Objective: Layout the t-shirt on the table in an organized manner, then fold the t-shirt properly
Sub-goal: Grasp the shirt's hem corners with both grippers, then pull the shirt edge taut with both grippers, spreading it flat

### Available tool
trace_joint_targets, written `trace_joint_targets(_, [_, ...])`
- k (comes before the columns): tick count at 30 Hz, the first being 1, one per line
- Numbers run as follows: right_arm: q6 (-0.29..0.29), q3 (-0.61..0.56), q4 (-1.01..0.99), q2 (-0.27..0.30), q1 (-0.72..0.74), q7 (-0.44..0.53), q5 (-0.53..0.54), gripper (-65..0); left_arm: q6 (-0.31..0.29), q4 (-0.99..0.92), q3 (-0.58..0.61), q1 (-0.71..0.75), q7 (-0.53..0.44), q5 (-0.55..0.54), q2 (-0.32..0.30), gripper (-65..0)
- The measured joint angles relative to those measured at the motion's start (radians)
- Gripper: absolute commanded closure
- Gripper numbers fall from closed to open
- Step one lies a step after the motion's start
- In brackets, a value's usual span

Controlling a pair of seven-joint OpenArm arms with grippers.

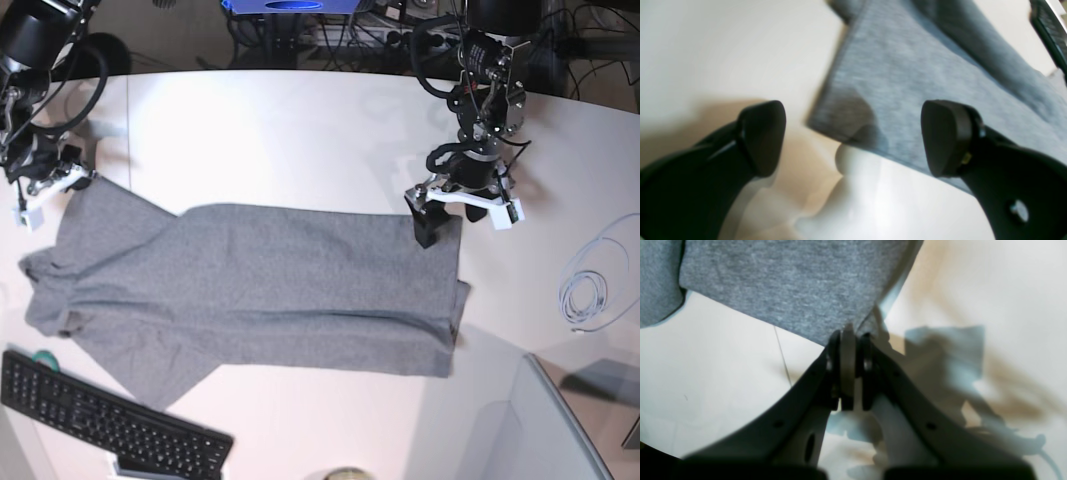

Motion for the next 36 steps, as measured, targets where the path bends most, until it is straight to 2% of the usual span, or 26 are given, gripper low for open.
trace_joint_targets(4, [0.000, 0.000, 0.001, 0.000, 0.000, 0.000, 0.000, -1.5, -0.006, -0.023, 0.000, -0.028, -0.003, 0.000, 0.000, -60.6])
trace_joint_targets(6, [0.000, 0.000, 0.012, -0.001, 0.000, -0.004, -0.001, -1.5, -0.006, -0.053, 0.002, -0.059, 0.000, 0.000, 0.000, -56.1])
trace_joint_targets(8, [0.000, 0.000, 0.049, 0.000, -0.005, -0.011, -0.001, -1.5, -0.007, -0.093, 0.002, -0.084, -0.003, -0.002, 0.000, -44.1])
trace_joint_targets(10, [0.001, -0.002, 0.100, 0.000, -0.019, -0.005, -0.001, -1.5, -0.008, -0.126, 0.001, -0.100, -0.003, -0.010, 0.000, -25.8])
trace_joint_targets(12, [0.003, -0.003, 0.159, -0.001, -0.037, -0.011, -0.002, -1.5, -0.005, -0.135, 0.000, -0.101, 0.005, -0.010, 0.000, -4.1])
trace_joint_targets(13, [0.007, -0.004, 0.189, -0.001, -0.047, -0.021, -0.002, -1.5, -0.003, -0.130, 0.000, -0.094, 0.011, -0.010, 0.000, 0.0])
trace_joint_targets(16, [0.008, -0.003, 0.278, -0.002, -0.065, -0.080, -0.002, -1.5, 0.018, -0.042, 0.001, -0.040, 0.039, -0.006, 0.000, 0.0])
trace_joint_targets(23, [0.010, 0.002, 0.486, -0.006, -0.151, -0.197, 0.000, -1.5, 0.016, 0.322, 0.000, 0.185, 0.106, -0.003, -0.012, 0.0])
trace_joint_targets(27, [0.011, 0.002, 0.615, -0.039, -0.240, -0.207, 0.006, -1.5, 0.013, 0.502, -0.003, 0.309, 0.114, -0.002, -0.026, 0.0])
trace_joint_targets(30, [0.014, 0.009, 0.692, -0.053, -0.319, -0.196, 0.006, -1.5, -0.002, 0.597, -0.071, 0.383, 0.113, -0.004, -0.019, 0.0])
trace_joint_targets(33, [0.019, 0.111, 0.722, -0.102, -0.359, -0.199, 0.007, -1.5, 0.006, 0.636, -0.145, 0.443, 0.114, -0.002, -0.016, 0.0])
trace_joint_targets(36, [0.097, 0.201, 0.722, -0.113, -0.368, -0.211, 0.003, -1.5, 0.014, 0.640, -0.209, 0.479, 0.119, -0.002, -0.025, 0.0])
